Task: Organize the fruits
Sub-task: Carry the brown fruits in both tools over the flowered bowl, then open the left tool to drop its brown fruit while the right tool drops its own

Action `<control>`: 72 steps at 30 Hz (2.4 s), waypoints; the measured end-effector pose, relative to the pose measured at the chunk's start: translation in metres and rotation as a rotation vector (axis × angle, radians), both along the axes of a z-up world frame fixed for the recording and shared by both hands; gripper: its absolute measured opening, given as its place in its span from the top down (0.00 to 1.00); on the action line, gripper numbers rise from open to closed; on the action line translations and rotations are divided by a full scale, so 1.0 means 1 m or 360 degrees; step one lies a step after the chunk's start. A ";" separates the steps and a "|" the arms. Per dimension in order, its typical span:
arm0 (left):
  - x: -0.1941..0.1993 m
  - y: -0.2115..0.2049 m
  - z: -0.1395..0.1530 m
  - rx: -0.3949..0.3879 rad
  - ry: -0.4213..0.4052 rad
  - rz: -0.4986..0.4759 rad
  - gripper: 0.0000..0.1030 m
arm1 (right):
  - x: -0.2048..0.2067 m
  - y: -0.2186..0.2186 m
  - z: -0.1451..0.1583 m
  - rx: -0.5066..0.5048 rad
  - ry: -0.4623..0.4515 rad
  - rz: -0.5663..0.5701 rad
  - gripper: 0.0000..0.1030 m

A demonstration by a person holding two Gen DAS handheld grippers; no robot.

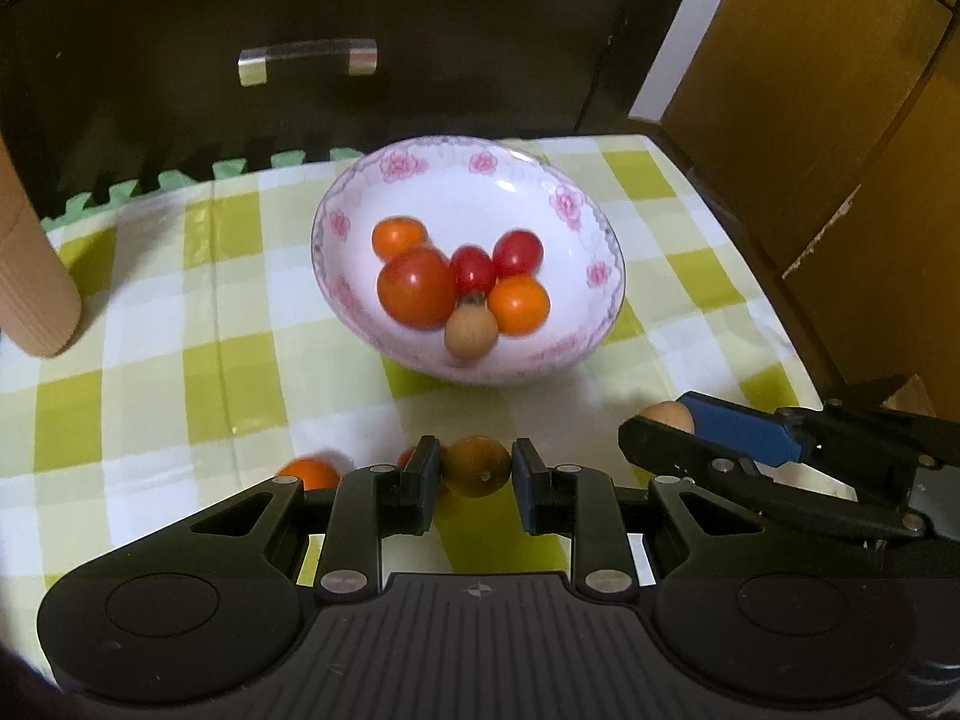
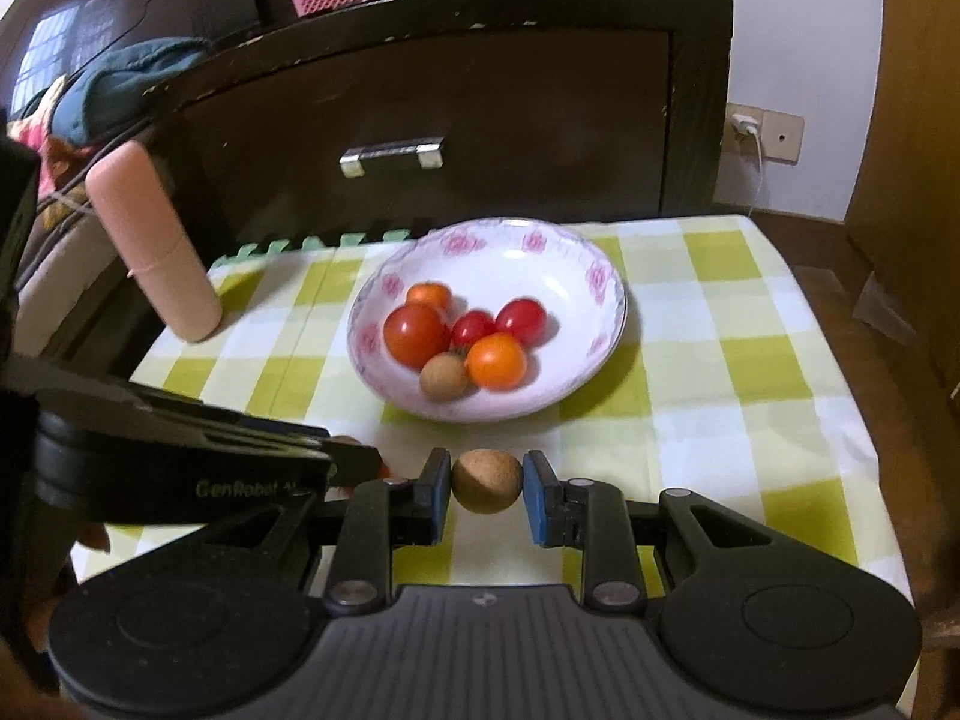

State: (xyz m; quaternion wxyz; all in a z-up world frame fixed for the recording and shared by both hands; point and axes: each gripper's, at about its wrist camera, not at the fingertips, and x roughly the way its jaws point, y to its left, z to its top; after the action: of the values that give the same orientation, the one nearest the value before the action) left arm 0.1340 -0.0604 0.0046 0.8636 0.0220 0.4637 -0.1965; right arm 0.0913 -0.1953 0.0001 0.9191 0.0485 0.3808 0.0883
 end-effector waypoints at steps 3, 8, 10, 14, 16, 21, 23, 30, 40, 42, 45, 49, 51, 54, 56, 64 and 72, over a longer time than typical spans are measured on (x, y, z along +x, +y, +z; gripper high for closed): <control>0.009 -0.001 0.004 -0.0016 -0.0011 0.0012 0.68 | 0.009 -0.002 0.004 0.0003 -0.0018 -0.0011 0.75; 0.024 -0.004 0.007 -0.0022 -0.0025 0.0037 0.69 | 0.027 -0.003 0.008 -0.0008 -0.0046 -0.0017 0.75; 0.030 -0.006 0.008 -0.0021 -0.0029 0.0040 0.69 | 0.034 -0.004 0.008 -0.0012 -0.0053 -0.0023 0.75; 0.041 -0.010 0.007 -0.0018 -0.0033 0.0050 0.69 | 0.048 -0.007 0.007 -0.0007 -0.0053 -0.0036 0.75; 0.046 -0.012 0.005 -0.0011 -0.0033 0.0053 0.69 | 0.053 -0.008 0.005 -0.0005 -0.0051 -0.0042 0.75; 0.058 -0.013 -0.001 -0.0004 -0.0026 0.0073 0.69 | 0.067 -0.010 0.000 -0.0002 -0.0040 -0.0055 0.75; 0.061 -0.012 -0.004 -0.0006 -0.0018 0.0079 0.69 | 0.072 -0.010 -0.003 0.0000 -0.0032 -0.0052 0.75; 0.066 -0.013 -0.005 0.0036 -0.0052 0.0081 0.70 | 0.084 -0.009 -0.012 -0.0007 -0.0015 -0.0053 0.75; 0.072 -0.010 -0.007 0.0056 -0.0075 0.0115 0.65 | 0.095 -0.008 -0.018 0.0017 -0.0001 -0.0058 0.75; 0.072 -0.009 -0.007 0.0048 -0.0070 0.0123 0.61 | 0.096 -0.008 -0.021 0.0023 0.0015 -0.0063 0.75; 0.072 -0.009 -0.007 0.0045 -0.0069 0.0127 0.58 | 0.097 -0.009 -0.024 0.0021 0.0030 -0.0071 0.74; 0.071 -0.009 -0.007 0.0044 -0.0062 0.0136 0.54 | 0.097 -0.010 -0.022 0.0020 0.0020 -0.0090 0.74; 0.071 -0.008 -0.007 0.0044 -0.0060 0.0143 0.52 | 0.097 -0.010 -0.022 0.0026 0.0018 -0.0093 0.74; 0.070 -0.007 -0.007 0.0042 -0.0060 0.0152 0.51 | 0.097 -0.011 -0.023 0.0037 0.0022 -0.0097 0.73; 0.070 -0.006 -0.005 0.0036 -0.0062 0.0157 0.50 | 0.097 -0.012 -0.023 0.0056 0.0027 -0.0104 0.71; 0.063 -0.002 0.005 0.0027 -0.0087 0.0165 0.40 | 0.092 -0.013 -0.018 0.0070 0.0017 -0.0118 0.70; 0.045 0.011 0.016 0.0040 -0.0093 0.0201 0.26 | 0.074 -0.008 -0.005 0.0058 0.0040 -0.0114 0.61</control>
State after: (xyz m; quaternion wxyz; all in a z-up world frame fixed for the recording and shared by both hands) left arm 0.1792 -0.0490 0.0204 0.8871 0.0093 0.4413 -0.1351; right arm 0.1651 -0.2035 -0.0054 0.9158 0.0801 0.3888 0.0618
